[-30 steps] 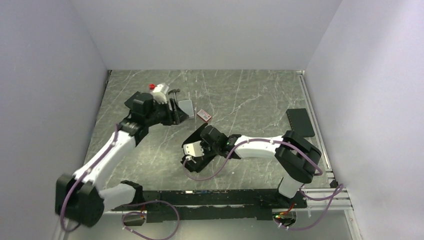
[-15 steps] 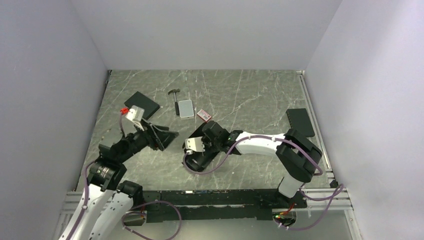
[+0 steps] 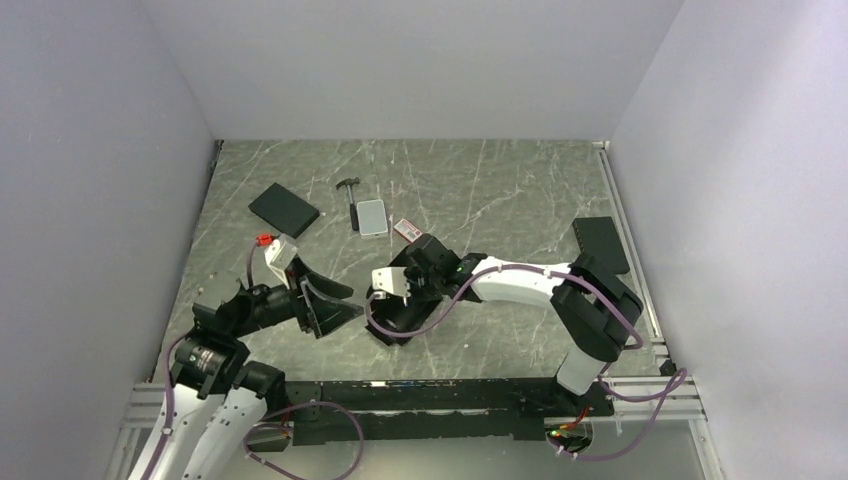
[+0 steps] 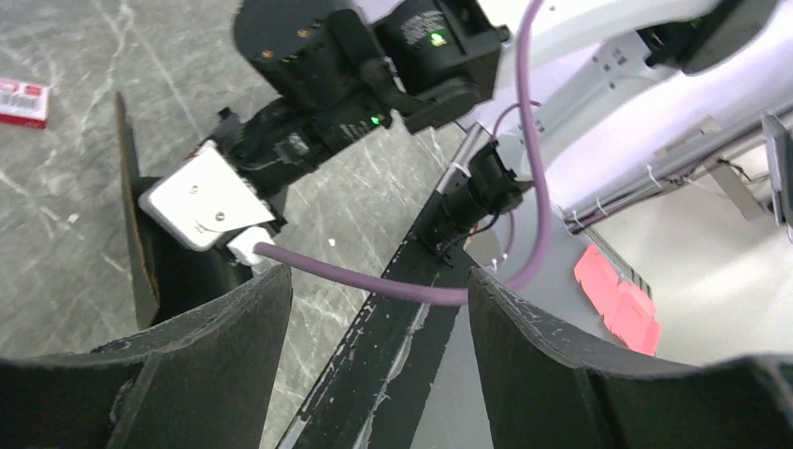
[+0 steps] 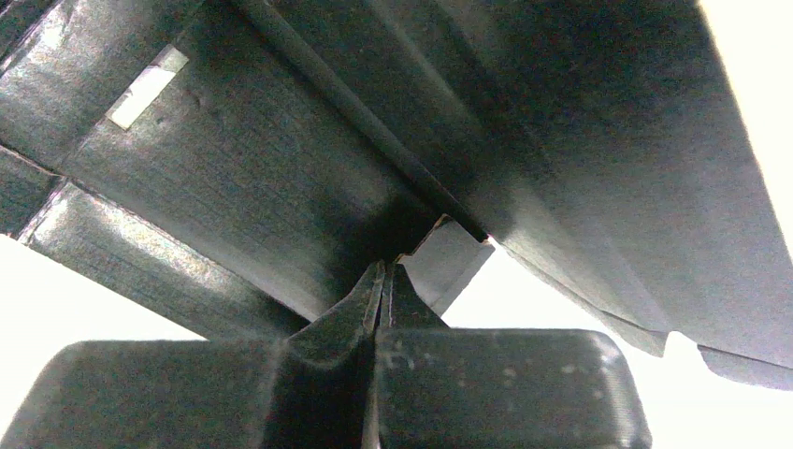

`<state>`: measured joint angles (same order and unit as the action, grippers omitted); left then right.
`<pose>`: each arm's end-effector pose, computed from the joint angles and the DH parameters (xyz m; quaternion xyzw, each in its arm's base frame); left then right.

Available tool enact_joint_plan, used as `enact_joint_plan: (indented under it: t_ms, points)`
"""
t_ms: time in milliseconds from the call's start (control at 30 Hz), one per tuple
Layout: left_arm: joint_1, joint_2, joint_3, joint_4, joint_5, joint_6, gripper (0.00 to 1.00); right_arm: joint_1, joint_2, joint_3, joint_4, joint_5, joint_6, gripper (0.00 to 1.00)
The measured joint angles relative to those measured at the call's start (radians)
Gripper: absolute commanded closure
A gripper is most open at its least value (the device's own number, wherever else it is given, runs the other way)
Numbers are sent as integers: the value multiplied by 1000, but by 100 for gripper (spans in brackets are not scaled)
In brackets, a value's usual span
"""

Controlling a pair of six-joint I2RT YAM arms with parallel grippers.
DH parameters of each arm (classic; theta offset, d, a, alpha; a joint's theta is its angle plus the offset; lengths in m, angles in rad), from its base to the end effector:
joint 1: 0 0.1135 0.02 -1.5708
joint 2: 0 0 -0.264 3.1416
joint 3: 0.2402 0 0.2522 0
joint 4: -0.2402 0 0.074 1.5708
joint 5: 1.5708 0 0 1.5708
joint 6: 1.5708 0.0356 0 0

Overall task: Fold the paper box
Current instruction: Fold the paper box at the center of the board.

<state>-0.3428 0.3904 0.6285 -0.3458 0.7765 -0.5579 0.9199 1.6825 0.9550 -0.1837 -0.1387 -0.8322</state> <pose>0.0845 -0.0566 0.3194 0.1775 0.7119 -0.5228 0.4340 0.2016 0.2728 0.1714 -0.7394 0.5870 0.0797 0.3199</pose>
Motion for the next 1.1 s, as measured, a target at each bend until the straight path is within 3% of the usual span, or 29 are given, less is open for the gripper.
enact_joint_plan:
  t_ms: [333,500,733,800,967,1100]
  points:
    - [-8,-44,-81,190,181,-7,27,-24,2,13,-15,-35,27,100]
    - [-93,18,-79,216,187,42,28,-47,7,18,-23,-65,40,100]
    - [-584,219,7,143,-95,252,28,-70,8,22,-33,-103,42,100]
    - [-666,237,39,105,-224,285,24,-75,8,22,-34,-106,48,100]
    - [-707,83,63,10,-599,292,21,-98,8,22,-34,-103,73,100]
    - [-698,6,81,11,-693,295,25,-94,9,22,-36,-105,74,100]
